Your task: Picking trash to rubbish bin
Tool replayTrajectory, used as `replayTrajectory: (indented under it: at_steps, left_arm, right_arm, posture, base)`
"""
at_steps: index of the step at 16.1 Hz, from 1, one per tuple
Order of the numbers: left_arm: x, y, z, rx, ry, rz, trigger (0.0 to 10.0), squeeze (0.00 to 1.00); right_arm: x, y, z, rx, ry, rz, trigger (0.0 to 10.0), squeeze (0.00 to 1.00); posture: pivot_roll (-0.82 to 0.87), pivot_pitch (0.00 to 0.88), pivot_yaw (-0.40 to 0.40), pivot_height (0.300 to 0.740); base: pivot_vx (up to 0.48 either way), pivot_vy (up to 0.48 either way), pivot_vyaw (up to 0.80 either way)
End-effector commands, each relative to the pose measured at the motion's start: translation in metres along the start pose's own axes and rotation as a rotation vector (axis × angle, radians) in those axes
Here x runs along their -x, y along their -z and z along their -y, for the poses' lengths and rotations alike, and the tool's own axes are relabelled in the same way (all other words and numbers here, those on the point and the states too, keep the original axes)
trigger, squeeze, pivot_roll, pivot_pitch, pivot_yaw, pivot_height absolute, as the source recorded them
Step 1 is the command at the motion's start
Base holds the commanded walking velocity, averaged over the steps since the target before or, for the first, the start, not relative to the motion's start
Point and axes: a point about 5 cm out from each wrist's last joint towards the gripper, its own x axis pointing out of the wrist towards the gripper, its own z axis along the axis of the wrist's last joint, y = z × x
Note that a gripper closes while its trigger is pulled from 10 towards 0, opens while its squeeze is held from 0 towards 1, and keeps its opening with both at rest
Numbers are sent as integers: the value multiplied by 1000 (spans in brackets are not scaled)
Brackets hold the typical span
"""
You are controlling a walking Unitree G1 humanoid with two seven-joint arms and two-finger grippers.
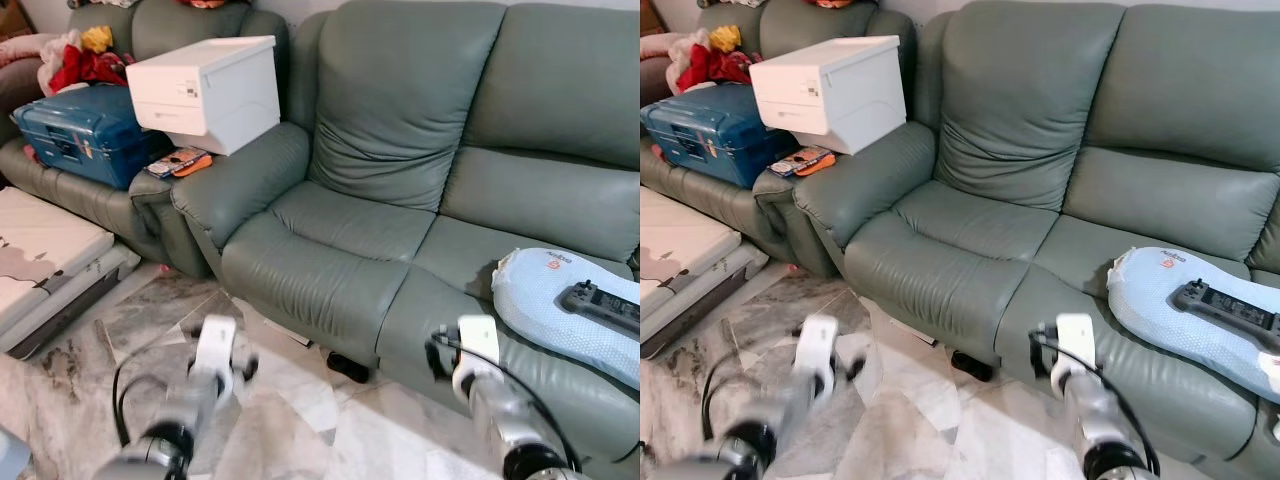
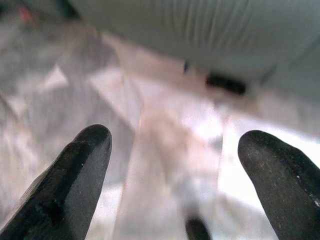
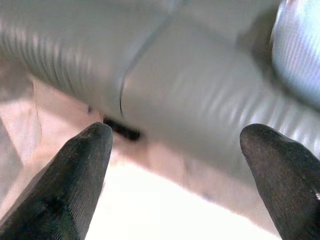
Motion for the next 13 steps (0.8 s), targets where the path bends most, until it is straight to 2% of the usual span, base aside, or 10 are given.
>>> replayTrajectory:
  at_steps: [1,2,4,7,10,11,13]
  left_arm:
    - [4,15,-10,-23,-27,-66,10000,0]
    - [6,25,-14,-42,-37,-100,10000,0]
    - [12,49,-21,-80,-45,-177,10000,0]
    - [18,66,-27,-45,-80,-212,10000,0]
    - [21,79,-24,-46,-82,-250,10000,0]
    - [21,80,-21,-25,-75,-251,10000,0]
    - [20,80,-15,-45,-56,-249,10000,0]
  right_arm:
    - [2,10,-2,-47,-1,-41,10000,0]
    - [2,14,1,-89,8,-57,10000,0]
    - [5,26,7,-71,20,-111,10000,0]
    - [11,42,13,-62,27,-170,10000,0]
    - [21,67,15,-58,28,-262,10000,0]
    - [22,70,14,-75,21,-273,10000,0]
    - [23,72,10,-54,-11,-284,10000,0]
  posture:
    - [-156,0,72,740]
    - [-157,0,73,740]
    - [-162,0,70,740]
    - [-151,0,62,740]
    - [-143,0,46,740]
    - [-137,0,41,740]
    - [-136,0,40,740]
  base:
    - [0,0,0]
    - [0,0,0]
    - [0,0,0]
    - [0,0,0]
    - [0,0,0]
    - [0,0,0]
    - [0,0,0]
